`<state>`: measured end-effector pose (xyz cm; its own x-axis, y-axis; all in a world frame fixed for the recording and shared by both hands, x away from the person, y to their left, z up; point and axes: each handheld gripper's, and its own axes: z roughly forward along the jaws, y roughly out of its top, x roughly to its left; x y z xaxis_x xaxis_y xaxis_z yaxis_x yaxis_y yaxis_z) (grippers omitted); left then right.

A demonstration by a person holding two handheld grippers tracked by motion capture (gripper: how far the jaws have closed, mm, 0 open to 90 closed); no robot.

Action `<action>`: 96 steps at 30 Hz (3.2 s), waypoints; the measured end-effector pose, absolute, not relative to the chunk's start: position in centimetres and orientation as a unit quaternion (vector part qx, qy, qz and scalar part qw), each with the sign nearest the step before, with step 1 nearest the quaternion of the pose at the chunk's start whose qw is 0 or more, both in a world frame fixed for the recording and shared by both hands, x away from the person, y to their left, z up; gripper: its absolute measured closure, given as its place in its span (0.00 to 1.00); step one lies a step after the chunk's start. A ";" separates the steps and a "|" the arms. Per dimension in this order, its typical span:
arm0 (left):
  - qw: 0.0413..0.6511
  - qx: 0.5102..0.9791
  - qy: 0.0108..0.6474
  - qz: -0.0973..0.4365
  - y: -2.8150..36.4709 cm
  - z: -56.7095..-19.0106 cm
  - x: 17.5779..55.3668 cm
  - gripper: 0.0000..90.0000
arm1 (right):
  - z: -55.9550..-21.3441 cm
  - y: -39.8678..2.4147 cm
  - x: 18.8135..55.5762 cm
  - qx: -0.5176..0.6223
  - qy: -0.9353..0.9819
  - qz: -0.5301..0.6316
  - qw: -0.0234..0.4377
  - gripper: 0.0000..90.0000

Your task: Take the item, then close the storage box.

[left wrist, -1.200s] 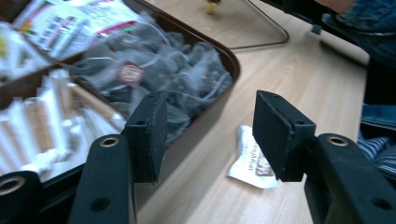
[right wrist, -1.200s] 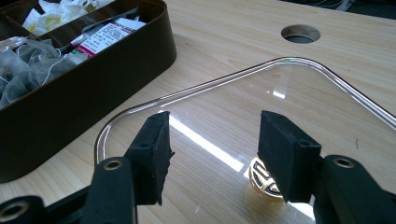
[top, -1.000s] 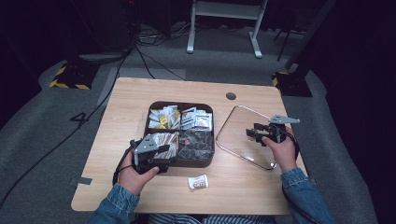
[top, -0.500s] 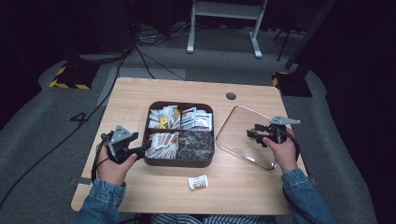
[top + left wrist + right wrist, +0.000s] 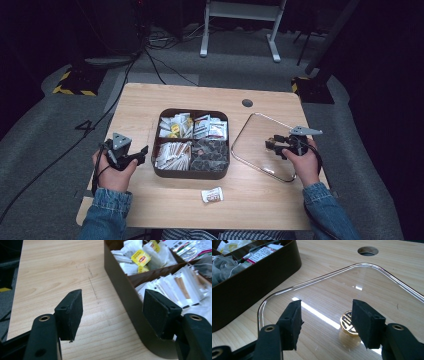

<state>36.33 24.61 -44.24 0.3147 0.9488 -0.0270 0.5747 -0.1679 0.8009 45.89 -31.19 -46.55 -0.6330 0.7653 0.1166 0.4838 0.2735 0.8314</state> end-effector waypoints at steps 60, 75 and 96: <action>0.309 0.749 0.547 0.210 26.5 -50.5 37.7 0.19 | -49.9 -31.1 48.3 0.417 0.802 0.381 0.195 0.65; 0.310 0.749 0.547 0.208 26.5 -50.5 37.8 0.19 | -49.2 -31.9 48.2 0.422 0.789 0.404 0.190 0.66; 0.310 0.750 0.546 0.209 26.5 -50.5 37.8 0.19 | -45.3 -31.8 46.6 0.401 0.777 0.445 0.195 0.66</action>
<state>37.78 26.50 -50.47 0.3158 0.9485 -0.0248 0.6893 -0.2114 0.6930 46.62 -31.83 -45.28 -0.6030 0.7959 0.0535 0.4484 0.2827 0.8479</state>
